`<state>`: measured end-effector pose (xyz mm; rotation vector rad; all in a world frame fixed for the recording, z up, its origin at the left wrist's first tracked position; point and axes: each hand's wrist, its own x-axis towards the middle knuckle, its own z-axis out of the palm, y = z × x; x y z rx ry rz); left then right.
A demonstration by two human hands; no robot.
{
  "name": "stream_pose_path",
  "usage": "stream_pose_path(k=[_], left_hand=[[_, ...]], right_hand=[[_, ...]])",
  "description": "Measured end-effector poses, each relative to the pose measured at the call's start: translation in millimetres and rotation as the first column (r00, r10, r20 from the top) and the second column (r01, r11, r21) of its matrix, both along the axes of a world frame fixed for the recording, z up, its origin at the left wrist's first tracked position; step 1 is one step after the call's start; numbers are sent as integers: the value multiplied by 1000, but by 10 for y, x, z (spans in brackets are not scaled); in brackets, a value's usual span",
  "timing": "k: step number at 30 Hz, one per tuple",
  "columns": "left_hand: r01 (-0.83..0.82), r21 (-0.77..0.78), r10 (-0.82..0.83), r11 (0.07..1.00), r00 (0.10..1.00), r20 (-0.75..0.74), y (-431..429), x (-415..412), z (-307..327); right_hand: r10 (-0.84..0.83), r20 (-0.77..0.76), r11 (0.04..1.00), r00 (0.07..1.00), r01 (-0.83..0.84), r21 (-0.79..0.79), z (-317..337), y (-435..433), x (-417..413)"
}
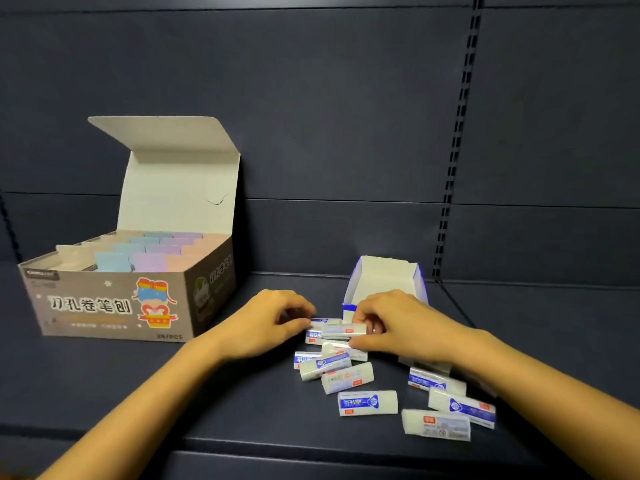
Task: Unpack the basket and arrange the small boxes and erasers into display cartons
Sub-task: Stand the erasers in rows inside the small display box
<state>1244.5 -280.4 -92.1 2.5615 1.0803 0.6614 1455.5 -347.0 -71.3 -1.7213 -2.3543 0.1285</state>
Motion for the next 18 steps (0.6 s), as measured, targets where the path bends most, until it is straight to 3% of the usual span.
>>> stream_pose_path(k=[3, 6, 12, 18], left_hand=[[26, -32, -28, 999, 998, -56, 75, 4, 5], [67, -83, -75, 994, 992, -103, 143, 27, 47], [182, -273, -222, 945, 967, -124, 275, 95, 130], [260, -451, -311, 854, 949, -41, 329, 126, 144]], right_hand=[[23, -47, 1000, 999, -23, 4, 57, 14, 83], [15, -240, 999, 971, -7, 33, 190, -4, 186], [-86, -598, 994, 797, 105, -3, 331, -20, 406], [-127, -662, 992, 738, 104, -74, 261, 81, 485]])
